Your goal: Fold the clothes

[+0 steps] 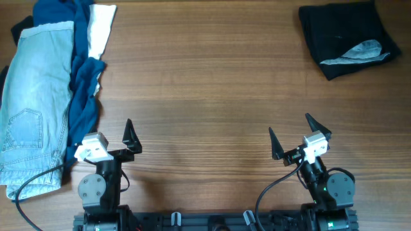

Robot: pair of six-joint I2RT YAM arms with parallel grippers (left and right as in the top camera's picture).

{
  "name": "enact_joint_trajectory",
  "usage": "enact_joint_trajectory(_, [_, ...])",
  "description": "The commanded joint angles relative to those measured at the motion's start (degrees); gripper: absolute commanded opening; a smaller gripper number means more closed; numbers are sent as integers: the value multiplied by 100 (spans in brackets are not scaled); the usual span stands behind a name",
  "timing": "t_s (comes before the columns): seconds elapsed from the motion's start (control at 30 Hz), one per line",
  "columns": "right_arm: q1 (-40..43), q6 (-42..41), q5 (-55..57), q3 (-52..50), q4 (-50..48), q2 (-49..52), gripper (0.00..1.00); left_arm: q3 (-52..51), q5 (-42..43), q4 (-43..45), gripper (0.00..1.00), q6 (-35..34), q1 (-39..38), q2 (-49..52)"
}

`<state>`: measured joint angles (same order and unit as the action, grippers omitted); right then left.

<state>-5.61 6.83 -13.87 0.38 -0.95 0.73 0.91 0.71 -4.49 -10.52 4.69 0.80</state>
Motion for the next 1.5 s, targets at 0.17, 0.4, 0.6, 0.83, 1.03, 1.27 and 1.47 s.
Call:
enact_joint_trajectory(0.17, [-22, -83, 55, -9, -28, -46, 100, -55, 26, 20, 100, 111, 46, -63])
enact_joint_trajectory(0.4, [-22, -83, 55, -9, -28, -46, 100, -55, 26, 20, 100, 114, 46, -63])
enact_joint_trajectory(0.6, [-22, -83, 55, -9, -28, -46, 100, -55, 26, 20, 100, 114, 46, -63])
enact_joint_trajectory(0.83, [-22, -83, 55, -9, -28, -46, 100, -55, 26, 20, 100, 114, 46, -63])
enact_joint_trajectory(1.03, [-22, 267, 229, -9, -352, -46, 100, -55, 26, 20, 100, 114, 46, -63])
enact_joint_trajectory(1.27, [-22, 542, 363, -7, -2677, 173, 100, 26, 116, 177, 100, 109, 42, -63])
enact_joint_trajectory(1.47, [-22, 501, 264, 785, -3976, 2059, 100, 1019, 116, -98, 100, 114, 42, 417])
